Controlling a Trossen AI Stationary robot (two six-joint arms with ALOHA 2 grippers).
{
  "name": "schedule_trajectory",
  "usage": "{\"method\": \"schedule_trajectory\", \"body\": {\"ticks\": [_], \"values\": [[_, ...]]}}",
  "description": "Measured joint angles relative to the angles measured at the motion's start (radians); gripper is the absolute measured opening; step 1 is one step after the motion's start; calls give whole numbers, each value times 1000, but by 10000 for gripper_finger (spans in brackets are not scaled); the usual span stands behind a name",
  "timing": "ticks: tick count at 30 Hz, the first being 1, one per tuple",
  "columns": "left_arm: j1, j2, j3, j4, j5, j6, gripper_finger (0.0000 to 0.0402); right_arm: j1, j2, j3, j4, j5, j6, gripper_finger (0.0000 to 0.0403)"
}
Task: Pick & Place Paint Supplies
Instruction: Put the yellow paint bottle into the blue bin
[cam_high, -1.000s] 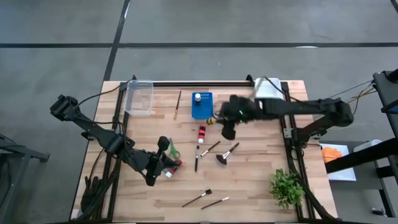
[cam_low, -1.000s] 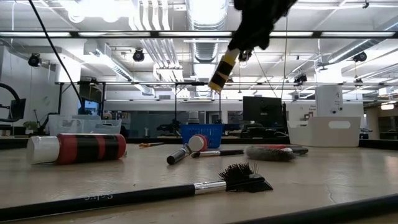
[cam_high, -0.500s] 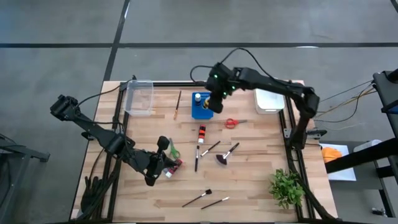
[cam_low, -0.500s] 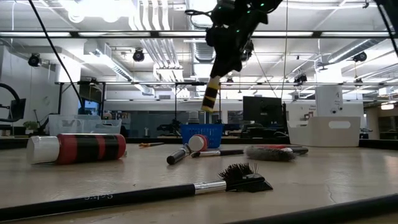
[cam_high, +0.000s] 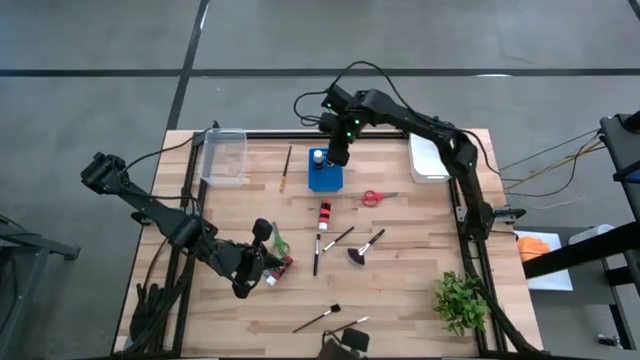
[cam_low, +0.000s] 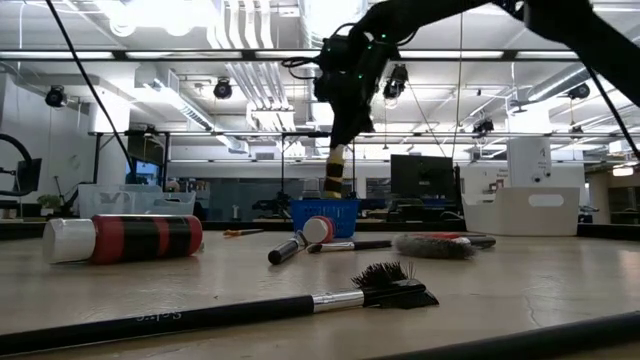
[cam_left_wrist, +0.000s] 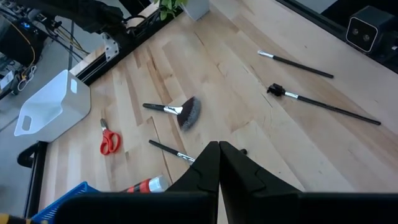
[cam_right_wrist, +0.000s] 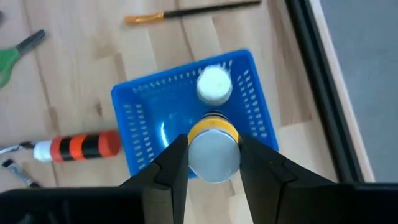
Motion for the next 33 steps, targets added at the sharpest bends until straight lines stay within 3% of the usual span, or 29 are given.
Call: {"method": "schedule_trajectory", "body": {"ticks": [7, 33], "values": [[0, 0, 0, -6, 0, 2, 12, -13, 102, 52, -30, -21, -37, 108], [9, 0, 0, -6, 0, 47, 12, -52, 140, 29, -3, -19, -70, 108]]}}
